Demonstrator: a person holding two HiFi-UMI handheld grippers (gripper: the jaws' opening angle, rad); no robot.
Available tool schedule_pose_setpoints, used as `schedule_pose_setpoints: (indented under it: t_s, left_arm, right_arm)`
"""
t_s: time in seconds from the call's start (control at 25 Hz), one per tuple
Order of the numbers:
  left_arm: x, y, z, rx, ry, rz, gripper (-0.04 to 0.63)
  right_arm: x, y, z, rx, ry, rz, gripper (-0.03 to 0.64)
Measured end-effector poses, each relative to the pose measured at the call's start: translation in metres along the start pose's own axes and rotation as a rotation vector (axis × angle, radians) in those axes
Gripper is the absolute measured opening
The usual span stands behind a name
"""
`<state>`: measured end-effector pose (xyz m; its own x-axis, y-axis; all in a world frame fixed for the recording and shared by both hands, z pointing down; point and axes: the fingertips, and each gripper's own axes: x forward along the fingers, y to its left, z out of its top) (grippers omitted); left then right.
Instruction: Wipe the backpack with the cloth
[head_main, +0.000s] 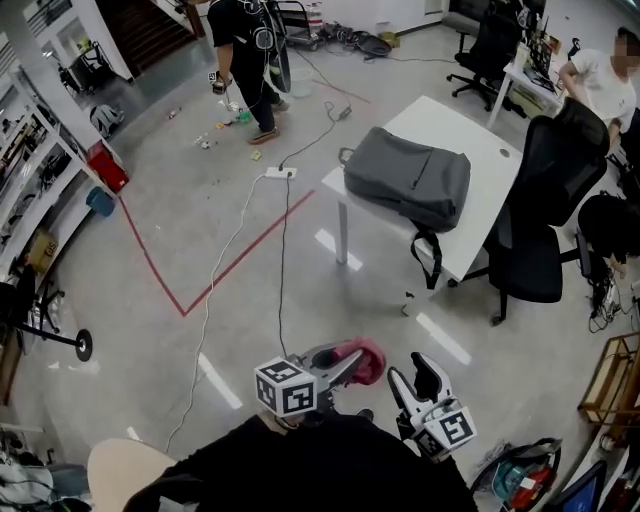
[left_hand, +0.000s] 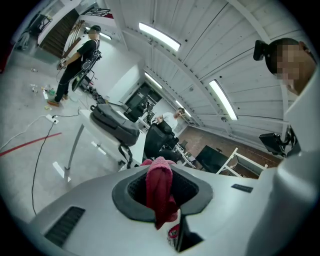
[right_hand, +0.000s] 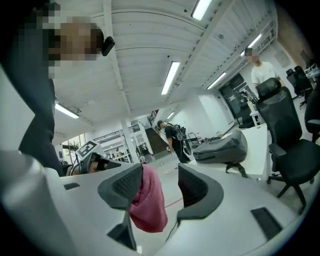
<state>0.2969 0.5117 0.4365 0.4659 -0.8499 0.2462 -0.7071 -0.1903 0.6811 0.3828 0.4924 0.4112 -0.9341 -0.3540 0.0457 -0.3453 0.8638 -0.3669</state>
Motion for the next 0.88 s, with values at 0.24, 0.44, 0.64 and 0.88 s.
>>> schedule_pose_setpoints:
  t_s: [0.24,0.44,0.64,0.88]
  left_arm:
    - [-0.008,0.056,0.069,-0.033,-0.033,-0.047,0.077]
    - [-0.014,0.078,0.12,-0.039,-0.044,-0.17,0.077]
    - [-0.018,0.101,0.138,-0.077,-0.009,-0.271,0.077]
    - [-0.01,0.122,0.153,-0.211,-0.029,-0.368,0.078]
  right_arm:
    - [0.1,0.026,0.008,-0.093,0.053,0.128,0.248]
    - [0.17,0.042,0.008,-0.179,0.117,0.15,0.252]
    - [0.214,0.043,-0.002,-0.151,0.163,0.147,0.249]
    - [0.24,0.034,-0.005,-0.144,0.179,0.151,0.116]
